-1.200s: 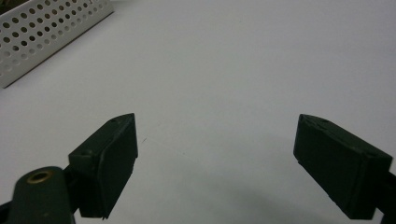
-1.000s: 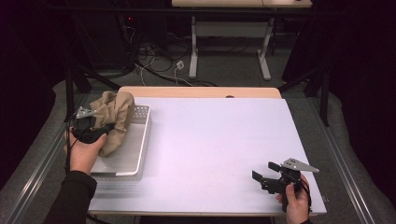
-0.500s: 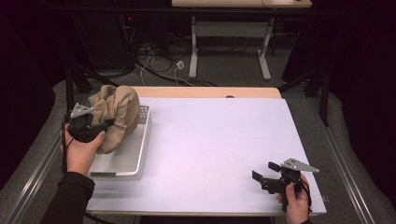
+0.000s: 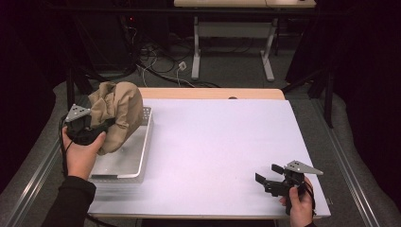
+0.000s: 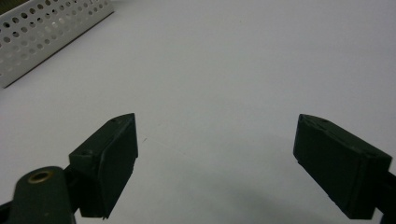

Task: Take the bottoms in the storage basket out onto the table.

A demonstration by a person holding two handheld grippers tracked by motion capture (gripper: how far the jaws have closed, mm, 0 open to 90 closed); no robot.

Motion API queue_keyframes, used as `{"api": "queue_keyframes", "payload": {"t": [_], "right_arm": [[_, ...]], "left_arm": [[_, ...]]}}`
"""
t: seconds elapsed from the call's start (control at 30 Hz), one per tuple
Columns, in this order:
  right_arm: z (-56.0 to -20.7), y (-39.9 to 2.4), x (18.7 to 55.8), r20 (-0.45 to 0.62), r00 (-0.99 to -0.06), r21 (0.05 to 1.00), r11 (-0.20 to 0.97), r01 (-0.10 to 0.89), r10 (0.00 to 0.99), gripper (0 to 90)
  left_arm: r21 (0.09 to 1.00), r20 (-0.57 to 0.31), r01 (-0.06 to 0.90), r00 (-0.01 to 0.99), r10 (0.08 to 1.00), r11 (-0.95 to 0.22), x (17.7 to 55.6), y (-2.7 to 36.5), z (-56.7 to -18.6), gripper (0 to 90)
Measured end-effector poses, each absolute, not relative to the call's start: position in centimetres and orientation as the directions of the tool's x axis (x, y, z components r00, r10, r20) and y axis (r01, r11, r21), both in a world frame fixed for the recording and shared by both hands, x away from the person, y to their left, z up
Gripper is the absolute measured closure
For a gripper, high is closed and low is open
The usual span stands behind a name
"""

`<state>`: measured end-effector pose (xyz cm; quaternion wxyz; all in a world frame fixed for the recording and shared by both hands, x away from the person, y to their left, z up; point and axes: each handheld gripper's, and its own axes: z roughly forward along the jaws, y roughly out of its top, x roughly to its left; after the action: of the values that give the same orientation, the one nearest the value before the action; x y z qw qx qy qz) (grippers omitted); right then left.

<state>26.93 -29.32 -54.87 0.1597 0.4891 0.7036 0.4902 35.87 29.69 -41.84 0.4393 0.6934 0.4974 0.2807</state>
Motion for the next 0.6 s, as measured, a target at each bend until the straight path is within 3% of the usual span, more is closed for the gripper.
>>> {"api": "queue_keyframes", "payload": {"t": [0.6], "right_arm": [[-54.9, -29.3, 27.0, 0.254, -0.471, 0.846, 0.041, 0.531, 0.845, 13.7]], "left_arm": [[0.937, -0.081, 0.346, 0.365, 0.927, -0.054, 34.6, 29.4, -40.8, 71.0]]}}
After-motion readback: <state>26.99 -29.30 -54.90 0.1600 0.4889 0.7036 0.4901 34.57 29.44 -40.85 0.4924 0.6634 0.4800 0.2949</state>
